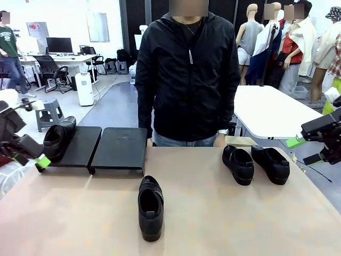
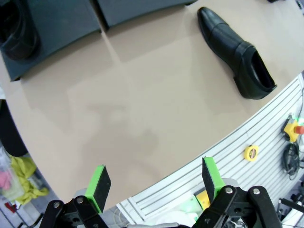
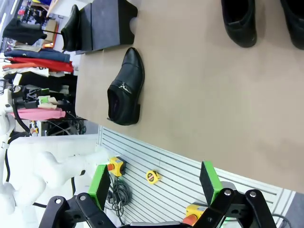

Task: Organize the shoes by placing them on the stand.
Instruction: Place the Shoe from the middle of the table onto the Shoes Stand.

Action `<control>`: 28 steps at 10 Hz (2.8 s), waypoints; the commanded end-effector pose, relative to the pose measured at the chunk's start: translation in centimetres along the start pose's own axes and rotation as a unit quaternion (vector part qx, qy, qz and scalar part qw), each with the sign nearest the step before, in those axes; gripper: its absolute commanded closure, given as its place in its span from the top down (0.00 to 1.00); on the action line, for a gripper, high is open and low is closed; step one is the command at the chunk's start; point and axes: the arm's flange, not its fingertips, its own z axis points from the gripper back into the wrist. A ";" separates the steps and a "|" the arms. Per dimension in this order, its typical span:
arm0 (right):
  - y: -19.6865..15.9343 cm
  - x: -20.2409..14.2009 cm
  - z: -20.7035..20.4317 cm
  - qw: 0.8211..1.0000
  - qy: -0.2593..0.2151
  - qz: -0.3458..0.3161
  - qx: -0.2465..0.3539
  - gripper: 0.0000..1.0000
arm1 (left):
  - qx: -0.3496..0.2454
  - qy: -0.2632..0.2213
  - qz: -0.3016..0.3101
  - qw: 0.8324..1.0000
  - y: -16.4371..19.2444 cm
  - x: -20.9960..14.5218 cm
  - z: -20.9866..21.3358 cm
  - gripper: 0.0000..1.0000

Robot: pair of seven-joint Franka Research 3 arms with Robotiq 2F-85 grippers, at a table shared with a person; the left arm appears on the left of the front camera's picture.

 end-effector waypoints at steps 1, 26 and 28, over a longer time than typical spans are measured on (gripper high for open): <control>0.1 0.1 0.0 1.000 -0.003 0.000 0.014 1.00 | -0.002 0.054 0.035 0.998 -9.5 5.8 -2.6 1.00; 0.1 0.1 0.0 1.000 -0.003 0.000 0.014 1.00 | 0.118 0.113 0.289 0.943 -22.0 8.6 -24.6 0.00; 0.1 0.1 0.0 1.000 -0.003 0.000 0.014 1.00 | 0.124 0.108 0.287 0.944 -22.2 8.7 -24.7 0.00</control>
